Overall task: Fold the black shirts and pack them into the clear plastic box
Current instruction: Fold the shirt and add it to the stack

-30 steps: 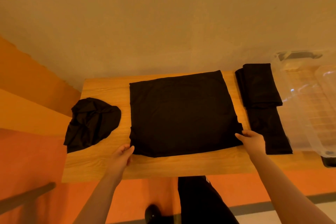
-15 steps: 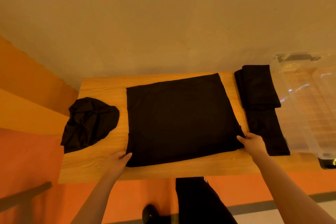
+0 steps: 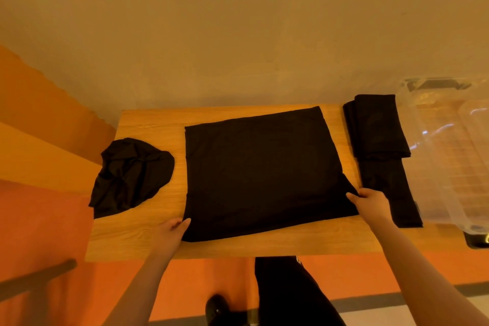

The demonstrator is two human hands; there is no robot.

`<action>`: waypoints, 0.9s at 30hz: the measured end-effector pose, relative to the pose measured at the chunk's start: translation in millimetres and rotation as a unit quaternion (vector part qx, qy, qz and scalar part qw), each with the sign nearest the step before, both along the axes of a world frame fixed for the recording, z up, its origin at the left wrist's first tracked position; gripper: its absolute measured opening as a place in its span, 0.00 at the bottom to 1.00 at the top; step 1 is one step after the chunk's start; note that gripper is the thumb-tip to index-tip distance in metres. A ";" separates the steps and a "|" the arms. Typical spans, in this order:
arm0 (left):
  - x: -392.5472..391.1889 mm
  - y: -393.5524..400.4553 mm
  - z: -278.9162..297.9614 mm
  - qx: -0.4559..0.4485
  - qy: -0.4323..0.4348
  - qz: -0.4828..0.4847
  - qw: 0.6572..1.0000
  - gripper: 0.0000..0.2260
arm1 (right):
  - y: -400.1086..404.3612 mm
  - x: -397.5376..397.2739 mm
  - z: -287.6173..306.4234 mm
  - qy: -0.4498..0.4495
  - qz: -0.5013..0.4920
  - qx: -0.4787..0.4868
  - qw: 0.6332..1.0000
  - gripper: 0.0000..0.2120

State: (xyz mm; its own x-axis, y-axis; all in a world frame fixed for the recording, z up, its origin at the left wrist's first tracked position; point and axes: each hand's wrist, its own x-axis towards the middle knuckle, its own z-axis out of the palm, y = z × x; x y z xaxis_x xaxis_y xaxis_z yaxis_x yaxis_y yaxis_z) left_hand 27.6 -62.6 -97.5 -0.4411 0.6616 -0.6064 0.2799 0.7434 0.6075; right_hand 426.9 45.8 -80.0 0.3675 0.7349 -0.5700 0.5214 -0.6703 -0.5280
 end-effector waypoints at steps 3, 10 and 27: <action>2.4 -2.0 -2.5 0.008 0.022 -0.007 1.000 0.13 | -0.7 2.4 -2.3 0.016 -0.018 -0.012 1.000 0.13; 4.5 -5.3 -5.4 0.014 0.036 -0.009 0.999 0.09 | -5.1 6.2 -4.9 0.060 -0.056 -0.052 0.995 0.14; 21.5 8.3 -6.9 0.077 0.255 -0.079 0.961 0.14 | -1.5 -24.7 0.1 -0.252 0.222 0.107 0.936 0.18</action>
State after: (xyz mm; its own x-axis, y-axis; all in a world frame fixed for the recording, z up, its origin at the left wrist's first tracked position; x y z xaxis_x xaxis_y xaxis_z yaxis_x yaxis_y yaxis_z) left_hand 49.1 -54.2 -104.4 -0.5406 0.8097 -0.2282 0.6724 0.5789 0.4613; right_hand 402.2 44.4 -79.8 0.1808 0.9567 -0.2283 0.9423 -0.2350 -0.2384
